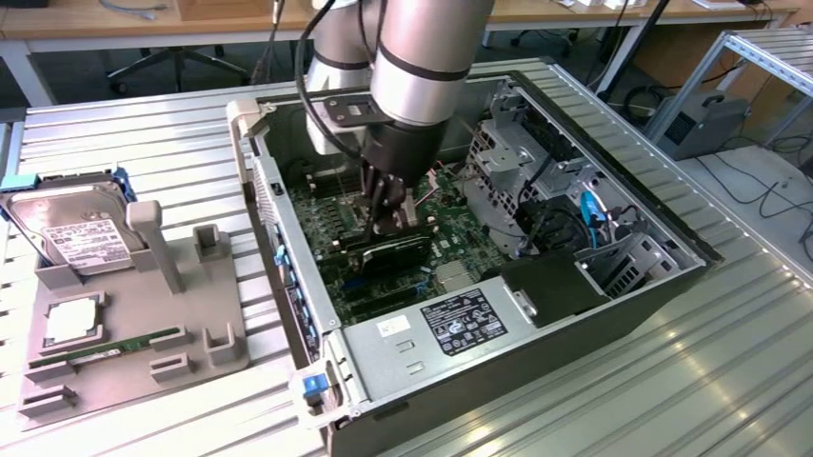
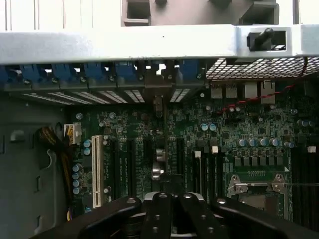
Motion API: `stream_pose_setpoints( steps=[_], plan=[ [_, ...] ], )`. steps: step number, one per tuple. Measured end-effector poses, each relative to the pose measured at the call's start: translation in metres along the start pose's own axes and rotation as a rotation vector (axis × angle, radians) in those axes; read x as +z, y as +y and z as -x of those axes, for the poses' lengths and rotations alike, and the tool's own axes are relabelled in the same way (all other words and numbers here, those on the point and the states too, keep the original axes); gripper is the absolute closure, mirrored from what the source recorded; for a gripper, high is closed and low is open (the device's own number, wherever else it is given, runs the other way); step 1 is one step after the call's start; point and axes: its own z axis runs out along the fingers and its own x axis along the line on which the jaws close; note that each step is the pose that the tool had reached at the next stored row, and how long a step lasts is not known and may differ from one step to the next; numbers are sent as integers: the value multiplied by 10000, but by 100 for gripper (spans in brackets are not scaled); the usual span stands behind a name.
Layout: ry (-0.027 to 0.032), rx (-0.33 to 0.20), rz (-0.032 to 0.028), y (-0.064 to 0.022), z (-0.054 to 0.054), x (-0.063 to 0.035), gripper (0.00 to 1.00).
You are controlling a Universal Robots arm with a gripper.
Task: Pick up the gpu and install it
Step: 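Press down on the gpu until it lock into place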
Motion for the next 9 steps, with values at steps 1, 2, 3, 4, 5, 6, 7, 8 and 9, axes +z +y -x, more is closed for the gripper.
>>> stream_pose_setpoints(
  steps=[1, 2, 3, 4, 5, 6, 7, 8, 9],
  plan=[
    [1, -1, 82, -101, 2, -9, 89],
    [3, -1, 139, -169, 4, -16, 89],
    [5, -1, 210, -251, 6, -24, 89],
    [6, -1, 271, -332, 8, -32, 89],
    [8, -2, 379, -462, 10, -44, 89],
    [9, -2, 420, -516, 11, -50, 89],
    [11, -3, 451, -561, 12, -54, 89],
    [10, -2, 464, -586, 13, -56, 89],
    [10, -3, 467, -594, 13, -57, 89]
  ],
)
